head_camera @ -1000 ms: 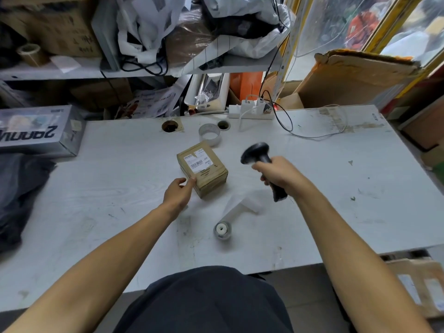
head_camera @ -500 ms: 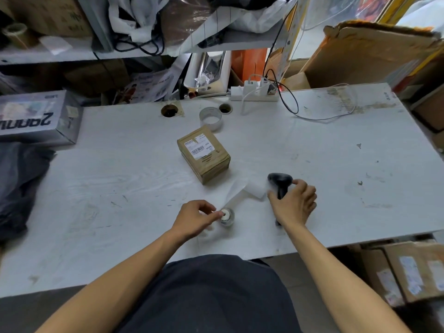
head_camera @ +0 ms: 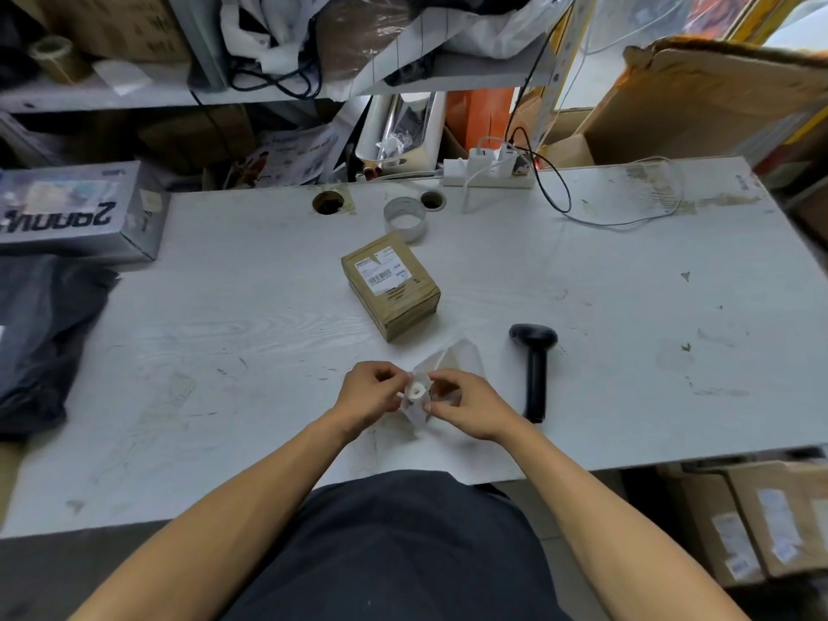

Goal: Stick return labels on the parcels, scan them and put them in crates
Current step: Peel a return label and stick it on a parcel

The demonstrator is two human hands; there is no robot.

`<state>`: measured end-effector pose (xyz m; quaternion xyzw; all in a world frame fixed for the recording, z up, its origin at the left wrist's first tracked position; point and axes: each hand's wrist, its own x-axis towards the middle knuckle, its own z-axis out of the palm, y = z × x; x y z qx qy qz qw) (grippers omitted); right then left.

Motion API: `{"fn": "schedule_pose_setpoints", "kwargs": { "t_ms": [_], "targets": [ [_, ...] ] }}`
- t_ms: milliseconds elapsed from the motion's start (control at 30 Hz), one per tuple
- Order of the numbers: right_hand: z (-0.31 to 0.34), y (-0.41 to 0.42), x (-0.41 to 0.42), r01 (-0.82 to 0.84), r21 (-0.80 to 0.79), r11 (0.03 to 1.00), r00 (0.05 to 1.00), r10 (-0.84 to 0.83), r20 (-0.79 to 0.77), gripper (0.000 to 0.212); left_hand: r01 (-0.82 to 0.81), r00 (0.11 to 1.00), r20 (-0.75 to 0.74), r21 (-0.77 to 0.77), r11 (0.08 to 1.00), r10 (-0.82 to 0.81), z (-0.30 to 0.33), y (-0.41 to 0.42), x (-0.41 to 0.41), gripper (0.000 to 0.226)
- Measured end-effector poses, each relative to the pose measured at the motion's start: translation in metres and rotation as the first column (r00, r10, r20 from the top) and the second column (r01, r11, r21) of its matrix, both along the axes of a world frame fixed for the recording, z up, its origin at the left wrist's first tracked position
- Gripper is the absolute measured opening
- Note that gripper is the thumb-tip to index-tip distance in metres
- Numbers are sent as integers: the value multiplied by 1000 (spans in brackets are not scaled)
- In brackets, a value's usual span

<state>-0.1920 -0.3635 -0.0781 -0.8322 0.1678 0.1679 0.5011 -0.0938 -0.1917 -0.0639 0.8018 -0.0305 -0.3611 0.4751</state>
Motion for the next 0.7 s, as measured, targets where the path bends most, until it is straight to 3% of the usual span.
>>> {"fn": "schedule_pose_setpoints", "kwargs": {
  "t_ms": [100, 300, 467, 533, 600, 700],
  "targets": [
    [-4, 3, 0, 14, 37, 999, 1000, -15, 9, 47, -57, 996, -68, -39, 998, 55, -1, -1, 4, 21],
    [-9, 11, -1, 221, 248, 943, 975, -206, -85, 29, -233, 943, -256, -59, 971, 211, 5, -7, 9, 17],
    [-10, 21, 1, 466, 484, 740, 883, -424, -202, 20, -292, 923, -302, -142, 946, 239, 3, -6, 7, 25],
    [-6, 23, 2, 540, 556, 631, 834, -491, -252, 17, -253, 959, -181, -191, 948, 220, 2, -3, 2, 22],
    [-5, 24, 3, 590, 582, 559, 795, -525, -302, 19, -132, 989, 44, -141, 981, 140, -1, 0, -4, 28],
    [-3, 23, 6, 628, 600, 496, 758, -564, -327, 25, 40, 935, 354, -52, 998, -19, -2, 2, -11, 43]
  ]
}}
